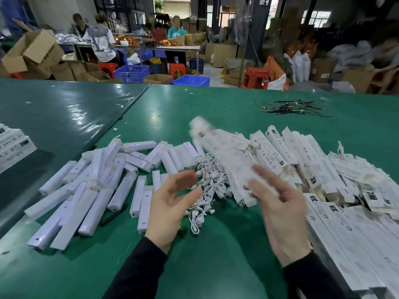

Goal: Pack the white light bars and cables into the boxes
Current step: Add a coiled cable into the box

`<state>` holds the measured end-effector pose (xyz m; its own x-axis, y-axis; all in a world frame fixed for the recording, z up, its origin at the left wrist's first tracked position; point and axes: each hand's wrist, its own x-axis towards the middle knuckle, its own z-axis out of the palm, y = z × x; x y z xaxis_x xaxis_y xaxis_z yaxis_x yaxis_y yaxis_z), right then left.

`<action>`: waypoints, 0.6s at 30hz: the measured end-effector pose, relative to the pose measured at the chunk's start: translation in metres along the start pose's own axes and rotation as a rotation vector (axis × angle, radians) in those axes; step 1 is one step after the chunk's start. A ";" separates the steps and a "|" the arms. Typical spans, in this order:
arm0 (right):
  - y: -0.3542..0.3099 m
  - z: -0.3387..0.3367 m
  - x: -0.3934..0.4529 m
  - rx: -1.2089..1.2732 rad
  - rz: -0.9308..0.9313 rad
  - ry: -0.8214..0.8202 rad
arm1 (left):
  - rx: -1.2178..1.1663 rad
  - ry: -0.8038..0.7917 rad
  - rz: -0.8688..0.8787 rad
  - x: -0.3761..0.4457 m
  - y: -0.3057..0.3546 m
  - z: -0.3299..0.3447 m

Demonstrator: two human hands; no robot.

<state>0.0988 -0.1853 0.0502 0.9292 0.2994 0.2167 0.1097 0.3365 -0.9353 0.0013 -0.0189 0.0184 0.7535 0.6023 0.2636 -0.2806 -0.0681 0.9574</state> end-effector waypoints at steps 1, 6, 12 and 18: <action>0.004 0.005 -0.003 0.119 0.200 -0.098 | -0.172 -0.032 -0.061 0.002 0.002 -0.001; 0.018 0.024 -0.021 0.251 0.547 -0.382 | -0.601 -0.026 -0.190 0.008 0.006 -0.007; 0.019 0.029 -0.026 -0.147 0.410 -0.500 | -0.478 0.029 -0.201 0.006 0.006 -0.006; 0.017 0.030 -0.029 -0.157 0.489 -0.573 | -0.381 0.063 -0.340 0.002 0.011 0.002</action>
<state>0.0627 -0.1619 0.0367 0.5612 0.8119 -0.1607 -0.1783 -0.0710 -0.9814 0.0009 -0.0205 0.0301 0.8057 0.5876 -0.0746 -0.2312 0.4279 0.8737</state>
